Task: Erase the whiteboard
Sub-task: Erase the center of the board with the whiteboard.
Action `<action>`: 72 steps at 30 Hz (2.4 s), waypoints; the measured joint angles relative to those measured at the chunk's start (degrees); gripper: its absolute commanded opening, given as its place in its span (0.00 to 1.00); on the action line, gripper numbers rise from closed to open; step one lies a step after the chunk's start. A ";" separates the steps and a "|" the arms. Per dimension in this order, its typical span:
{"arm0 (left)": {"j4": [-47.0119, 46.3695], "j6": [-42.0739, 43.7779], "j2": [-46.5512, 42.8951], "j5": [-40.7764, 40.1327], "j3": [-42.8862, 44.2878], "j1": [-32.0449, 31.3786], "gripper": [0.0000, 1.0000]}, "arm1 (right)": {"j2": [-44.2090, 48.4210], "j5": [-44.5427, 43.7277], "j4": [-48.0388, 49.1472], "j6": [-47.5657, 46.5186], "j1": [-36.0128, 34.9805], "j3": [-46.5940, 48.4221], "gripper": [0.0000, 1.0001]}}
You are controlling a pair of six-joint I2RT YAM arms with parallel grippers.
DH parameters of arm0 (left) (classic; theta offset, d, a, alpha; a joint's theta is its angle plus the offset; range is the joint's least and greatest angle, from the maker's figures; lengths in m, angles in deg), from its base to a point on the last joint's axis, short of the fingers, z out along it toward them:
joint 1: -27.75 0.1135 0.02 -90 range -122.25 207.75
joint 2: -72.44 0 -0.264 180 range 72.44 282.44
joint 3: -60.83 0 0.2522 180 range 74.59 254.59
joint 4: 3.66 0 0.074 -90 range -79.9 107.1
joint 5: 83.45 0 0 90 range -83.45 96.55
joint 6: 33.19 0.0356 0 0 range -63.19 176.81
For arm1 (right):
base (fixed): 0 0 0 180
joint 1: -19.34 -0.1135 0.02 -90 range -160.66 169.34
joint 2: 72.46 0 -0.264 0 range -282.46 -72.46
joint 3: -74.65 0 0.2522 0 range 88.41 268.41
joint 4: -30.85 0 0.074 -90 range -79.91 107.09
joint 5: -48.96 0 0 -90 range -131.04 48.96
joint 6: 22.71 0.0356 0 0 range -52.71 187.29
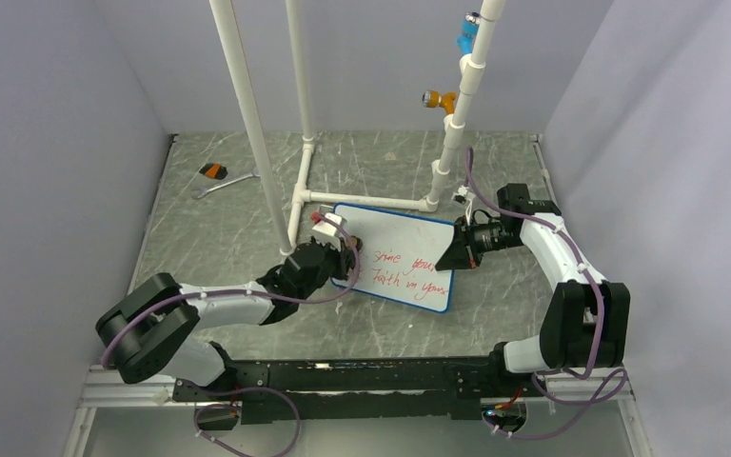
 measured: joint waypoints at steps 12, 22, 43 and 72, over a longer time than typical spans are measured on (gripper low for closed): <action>-1.18 -0.50 1.60 0.15 -0.90 -3.58 0.00 | -0.20 -0.11 0.59 -0.24 0.20 0.02 0.00; 3.39 -0.44 -1.86 3.15 -0.76 5.11 0.00 | -0.20 -0.02 1.09 -0.57 -0.09 0.04 0.00; 1.20 -2.89 -2.25 1.44 -4.22 5.18 0.00 | -0.48 -0.11 1.14 -1.49 -0.13 0.24 0.00; 1.55 -1.95 -1.46 3.45 -2.99 1.53 0.00 | -0.70 -0.17 1.36 -2.38 -0.22 0.33 0.00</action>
